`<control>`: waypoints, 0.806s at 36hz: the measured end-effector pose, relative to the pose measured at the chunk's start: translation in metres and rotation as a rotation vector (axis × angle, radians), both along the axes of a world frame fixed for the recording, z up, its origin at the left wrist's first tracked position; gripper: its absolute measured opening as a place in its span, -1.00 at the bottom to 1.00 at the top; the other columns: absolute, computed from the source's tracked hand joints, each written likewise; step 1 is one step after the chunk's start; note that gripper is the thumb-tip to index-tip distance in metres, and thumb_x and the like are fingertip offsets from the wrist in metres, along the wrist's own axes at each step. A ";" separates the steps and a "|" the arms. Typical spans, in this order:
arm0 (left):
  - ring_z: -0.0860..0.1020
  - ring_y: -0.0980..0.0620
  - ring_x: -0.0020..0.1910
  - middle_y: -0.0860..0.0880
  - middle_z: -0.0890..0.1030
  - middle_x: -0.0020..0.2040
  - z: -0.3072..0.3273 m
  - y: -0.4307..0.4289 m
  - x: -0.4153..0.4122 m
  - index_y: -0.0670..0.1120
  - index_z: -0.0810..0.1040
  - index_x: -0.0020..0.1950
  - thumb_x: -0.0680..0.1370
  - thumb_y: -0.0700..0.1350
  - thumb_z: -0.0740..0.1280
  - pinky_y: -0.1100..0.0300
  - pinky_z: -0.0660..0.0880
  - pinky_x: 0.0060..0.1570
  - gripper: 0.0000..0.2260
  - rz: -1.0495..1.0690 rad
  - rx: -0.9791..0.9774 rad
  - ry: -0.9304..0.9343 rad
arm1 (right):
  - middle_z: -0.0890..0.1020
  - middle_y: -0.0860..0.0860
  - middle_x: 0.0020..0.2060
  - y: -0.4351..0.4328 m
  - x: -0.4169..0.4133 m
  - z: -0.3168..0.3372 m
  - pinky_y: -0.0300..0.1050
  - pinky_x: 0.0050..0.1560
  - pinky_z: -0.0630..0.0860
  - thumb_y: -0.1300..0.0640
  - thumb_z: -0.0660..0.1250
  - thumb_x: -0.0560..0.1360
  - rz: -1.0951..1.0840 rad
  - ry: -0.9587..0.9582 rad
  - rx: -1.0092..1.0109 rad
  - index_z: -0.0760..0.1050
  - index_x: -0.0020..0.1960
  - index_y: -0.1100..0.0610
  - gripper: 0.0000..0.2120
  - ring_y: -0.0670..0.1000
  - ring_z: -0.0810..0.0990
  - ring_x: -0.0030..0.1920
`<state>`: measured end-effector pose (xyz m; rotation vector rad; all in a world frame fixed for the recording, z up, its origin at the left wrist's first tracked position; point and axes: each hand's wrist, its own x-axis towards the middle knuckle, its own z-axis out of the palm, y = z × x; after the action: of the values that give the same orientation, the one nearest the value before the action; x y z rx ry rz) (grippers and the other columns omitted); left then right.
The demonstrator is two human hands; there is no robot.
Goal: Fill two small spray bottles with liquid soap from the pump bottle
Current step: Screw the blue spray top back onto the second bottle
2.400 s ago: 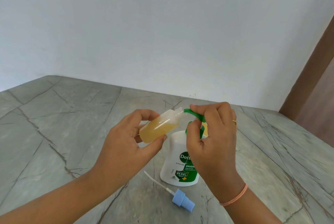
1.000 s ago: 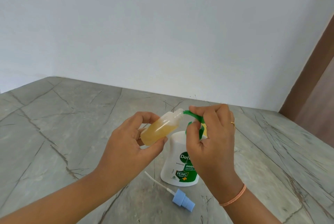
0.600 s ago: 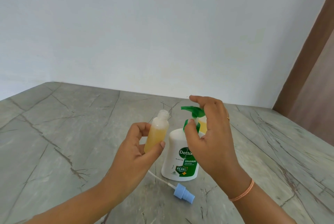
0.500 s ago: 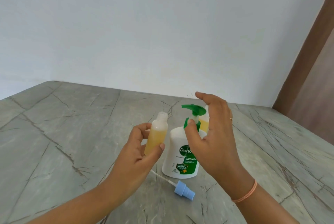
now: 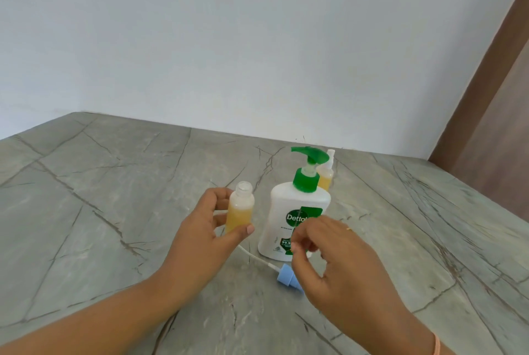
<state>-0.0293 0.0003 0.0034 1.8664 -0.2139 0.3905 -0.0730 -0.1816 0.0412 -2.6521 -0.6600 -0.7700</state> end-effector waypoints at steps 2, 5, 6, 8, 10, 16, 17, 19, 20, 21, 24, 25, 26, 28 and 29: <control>0.50 0.31 -0.03 0.30 0.48 0.02 -0.001 0.003 -0.001 0.25 0.35 0.00 0.37 -0.05 0.48 0.45 0.36 -0.14 -0.62 0.018 0.018 0.011 | 0.46 -0.25 -0.08 0.000 -0.002 -0.001 -0.39 -0.21 0.34 -0.17 0.02 0.50 0.000 0.165 -0.090 0.34 -0.01 -0.16 -0.81 -0.17 0.42 -0.07; 0.49 0.32 -0.06 0.30 0.46 0.01 -0.001 0.007 -0.003 0.23 0.34 -0.01 0.35 -0.02 0.49 0.45 0.36 -0.16 -0.62 0.037 0.033 0.032 | 0.39 -0.27 0.19 -0.004 -0.001 -0.009 -0.38 0.02 0.33 -0.16 0.07 0.57 -0.029 0.315 -0.169 0.26 0.22 -0.16 -0.75 -0.19 0.36 0.15; 0.50 0.30 -0.06 0.29 0.47 0.01 -0.002 0.008 -0.003 0.22 0.35 -0.02 0.35 -0.02 0.50 0.44 0.36 -0.16 -0.61 0.041 0.033 0.040 | 0.38 -0.26 0.21 -0.003 0.000 -0.011 -0.36 0.05 0.35 -0.15 0.08 0.57 -0.032 0.333 -0.181 0.25 0.23 -0.16 -0.74 -0.18 0.36 0.17; 0.53 0.25 -0.04 0.28 0.48 0.02 -0.003 0.009 -0.003 0.21 0.35 -0.01 0.34 -0.01 0.51 0.42 0.38 -0.14 -0.61 0.047 0.036 0.055 | 0.39 -0.24 0.22 -0.002 0.001 -0.017 -0.33 0.06 0.39 -0.14 0.09 0.57 -0.039 0.365 -0.190 0.24 0.22 -0.16 -0.75 -0.17 0.37 0.16; 0.53 0.21 -0.03 0.28 0.47 0.02 -0.004 0.010 -0.003 0.21 0.34 -0.02 0.34 -0.01 0.51 0.43 0.38 -0.14 -0.61 0.048 0.048 0.066 | 0.41 -0.23 0.20 -0.001 0.001 -0.022 -0.33 0.03 0.38 -0.13 0.09 0.57 -0.039 0.373 -0.188 0.24 0.21 -0.15 -0.76 -0.16 0.39 0.14; 0.50 0.20 -0.08 0.29 0.43 -0.03 -0.007 0.011 -0.001 0.24 0.30 -0.05 0.35 0.00 0.50 0.46 0.34 -0.19 -0.60 0.057 0.080 0.100 | 0.46 -0.21 0.14 0.002 0.007 -0.031 -0.33 -0.05 0.35 -0.10 0.09 0.58 -0.033 0.331 -0.179 0.26 0.19 -0.13 -0.80 -0.16 0.34 -0.05; 0.50 0.22 -0.10 0.30 0.42 -0.04 -0.007 0.011 -0.001 0.24 0.29 -0.05 0.35 0.00 0.50 0.47 0.33 -0.20 -0.60 0.055 0.079 0.105 | 0.46 -0.20 0.13 0.002 0.008 -0.032 -0.32 -0.04 0.38 -0.10 0.09 0.58 -0.031 0.323 -0.168 0.27 0.17 -0.13 -0.81 -0.16 0.37 -0.04; 0.50 0.27 -0.14 0.30 0.43 -0.05 -0.008 0.011 0.000 0.24 0.29 -0.05 0.36 -0.02 0.50 0.47 0.33 -0.24 -0.59 0.047 0.070 0.117 | 0.47 -0.21 0.10 0.001 0.007 -0.032 -0.29 -0.02 0.43 -0.09 0.10 0.57 -0.024 0.307 -0.132 0.29 0.15 -0.13 -0.83 -0.15 0.42 0.00; 0.49 0.29 -0.15 0.30 0.42 -0.04 -0.008 0.010 0.000 0.24 0.29 -0.04 0.36 -0.02 0.50 0.47 0.33 -0.24 -0.60 0.044 0.071 0.122 | 0.47 -0.23 0.07 0.001 0.005 -0.029 -0.30 -0.04 0.44 -0.08 0.10 0.57 -0.021 0.295 -0.110 0.29 0.14 -0.13 -0.84 -0.15 0.43 -0.01; 0.49 0.30 -0.15 0.31 0.42 -0.04 -0.009 0.010 0.000 0.23 0.29 -0.04 0.36 -0.02 0.49 0.47 0.33 -0.25 -0.60 0.039 0.076 0.128 | 0.46 -0.24 0.03 0.001 0.004 -0.025 -0.32 -0.09 0.42 -0.07 0.11 0.56 -0.018 0.277 -0.086 0.29 0.11 -0.13 -0.86 -0.15 0.43 -0.03; 0.53 0.28 -0.12 0.29 0.45 -0.01 -0.013 0.010 0.000 0.22 0.32 -0.04 0.37 -0.03 0.50 0.45 0.36 -0.24 -0.62 0.027 0.078 0.142 | 0.48 -0.21 -0.06 0.003 -0.001 -0.010 -0.33 -0.15 0.38 -0.05 0.14 0.53 -0.020 0.213 -0.012 0.31 0.02 -0.14 -0.92 -0.13 0.44 -0.10; 0.54 0.28 -0.11 0.28 0.46 -0.01 -0.014 0.010 0.000 0.22 0.32 -0.03 0.37 -0.03 0.49 0.45 0.36 -0.23 -0.62 0.022 0.080 0.145 | 0.49 -0.20 -0.08 0.003 -0.002 -0.006 -0.32 -0.16 0.38 -0.05 0.14 0.52 -0.023 0.195 0.007 0.31 0.00 -0.14 -0.93 -0.13 0.45 -0.12; 0.54 0.27 -0.09 0.27 0.47 0.00 -0.014 0.010 0.000 0.22 0.33 -0.02 0.38 -0.04 0.49 0.44 0.37 -0.22 -0.62 0.017 0.080 0.145 | 0.50 -0.18 -0.10 0.003 -0.003 -0.001 -0.31 -0.18 0.38 -0.05 0.14 0.51 -0.025 0.177 0.031 0.32 -0.01 -0.14 -0.93 -0.14 0.45 -0.15; 0.54 0.27 -0.08 0.25 0.47 0.01 -0.015 0.010 0.000 0.21 0.33 0.00 0.39 -0.05 0.48 0.45 0.37 -0.22 -0.62 0.011 0.082 0.147 | 0.51 -0.18 -0.17 0.003 -0.004 0.006 -0.29 -0.25 0.38 -0.05 0.16 0.48 -0.015 0.138 0.095 0.36 -0.02 -0.13 -0.91 -0.16 0.44 -0.20; 0.54 0.26 -0.07 0.24 0.48 0.02 -0.015 0.010 0.000 0.21 0.32 0.03 0.40 -0.05 0.47 0.45 0.37 -0.22 -0.61 0.012 0.082 0.151 | 0.51 -0.18 -0.21 0.003 -0.004 0.010 -0.30 -0.30 0.37 -0.04 0.18 0.47 -0.002 0.117 0.134 0.38 -0.03 -0.12 -0.91 -0.17 0.44 -0.19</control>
<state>-0.0290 0.0103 -0.0116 1.9689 -0.1183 0.2510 -0.0774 -0.1784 0.0508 -2.5534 -0.5557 -0.6305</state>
